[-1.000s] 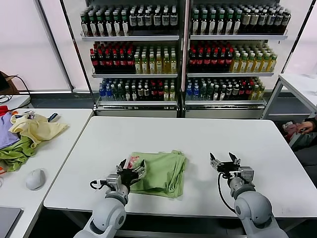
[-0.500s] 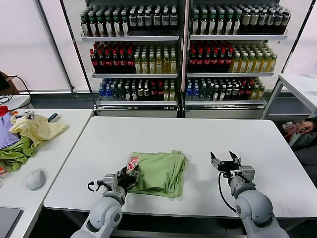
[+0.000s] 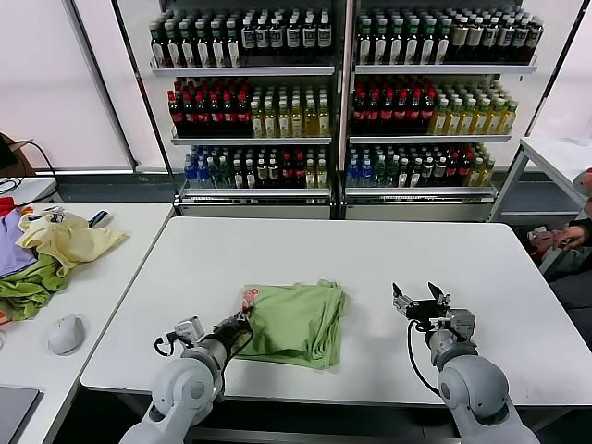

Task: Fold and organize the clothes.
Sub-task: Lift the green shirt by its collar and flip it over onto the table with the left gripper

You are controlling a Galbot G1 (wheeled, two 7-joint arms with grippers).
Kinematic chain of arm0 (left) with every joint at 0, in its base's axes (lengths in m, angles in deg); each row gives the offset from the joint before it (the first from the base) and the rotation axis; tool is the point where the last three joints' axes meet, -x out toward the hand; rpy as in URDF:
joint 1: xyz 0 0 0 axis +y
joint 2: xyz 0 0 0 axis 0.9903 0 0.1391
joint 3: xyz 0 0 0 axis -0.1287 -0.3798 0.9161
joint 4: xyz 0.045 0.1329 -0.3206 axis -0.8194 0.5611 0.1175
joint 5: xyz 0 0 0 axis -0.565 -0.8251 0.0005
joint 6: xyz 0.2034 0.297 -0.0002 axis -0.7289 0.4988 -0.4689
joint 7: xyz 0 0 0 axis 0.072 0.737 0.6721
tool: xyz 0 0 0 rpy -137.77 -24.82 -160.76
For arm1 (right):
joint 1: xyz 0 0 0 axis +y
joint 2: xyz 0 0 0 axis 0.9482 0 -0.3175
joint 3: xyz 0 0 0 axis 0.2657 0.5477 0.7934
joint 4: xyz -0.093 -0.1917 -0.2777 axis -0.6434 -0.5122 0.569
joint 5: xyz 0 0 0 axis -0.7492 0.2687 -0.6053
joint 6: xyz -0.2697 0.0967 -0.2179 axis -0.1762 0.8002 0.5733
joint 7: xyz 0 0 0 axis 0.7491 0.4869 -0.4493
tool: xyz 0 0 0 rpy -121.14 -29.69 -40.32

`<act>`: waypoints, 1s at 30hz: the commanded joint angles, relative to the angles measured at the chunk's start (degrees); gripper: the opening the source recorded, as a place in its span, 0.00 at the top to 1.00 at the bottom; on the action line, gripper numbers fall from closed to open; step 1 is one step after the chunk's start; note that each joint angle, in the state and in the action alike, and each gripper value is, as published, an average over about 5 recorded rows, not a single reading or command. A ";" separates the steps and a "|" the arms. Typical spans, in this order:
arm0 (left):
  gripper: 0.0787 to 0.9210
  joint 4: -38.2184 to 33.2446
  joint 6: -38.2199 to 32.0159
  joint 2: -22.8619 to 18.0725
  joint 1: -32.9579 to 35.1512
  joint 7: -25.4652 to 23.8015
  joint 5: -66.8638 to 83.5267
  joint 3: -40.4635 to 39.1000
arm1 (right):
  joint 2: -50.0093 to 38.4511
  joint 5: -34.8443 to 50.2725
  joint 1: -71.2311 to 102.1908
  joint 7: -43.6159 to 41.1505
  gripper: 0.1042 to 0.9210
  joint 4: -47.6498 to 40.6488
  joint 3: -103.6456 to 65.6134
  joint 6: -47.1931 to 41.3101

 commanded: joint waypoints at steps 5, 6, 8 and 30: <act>0.95 -6.00 -0.03 6.50 0.61 0.24 19.49 19.41 | -0.01 0.13 -0.43 0.02 0.12 0.00 0.15 -0.01; 0.95 -6.07 0.40 7.75 0.61 0.26 20.44 21.19 | 0.00 0.17 -0.47 0.02 0.12 0.03 0.17 -0.01; 0.95 -6.10 1.31 10.53 0.57 0.25 22.29 24.97 | 0.01 0.23 -0.52 0.01 0.12 0.09 0.19 0.00; 0.95 -2.53 2.02 -4.09 -13.40 4.60 -6.28 -9.17 | -0.09 0.58 1.03 -0.08 0.12 3.50 -1.03 0.34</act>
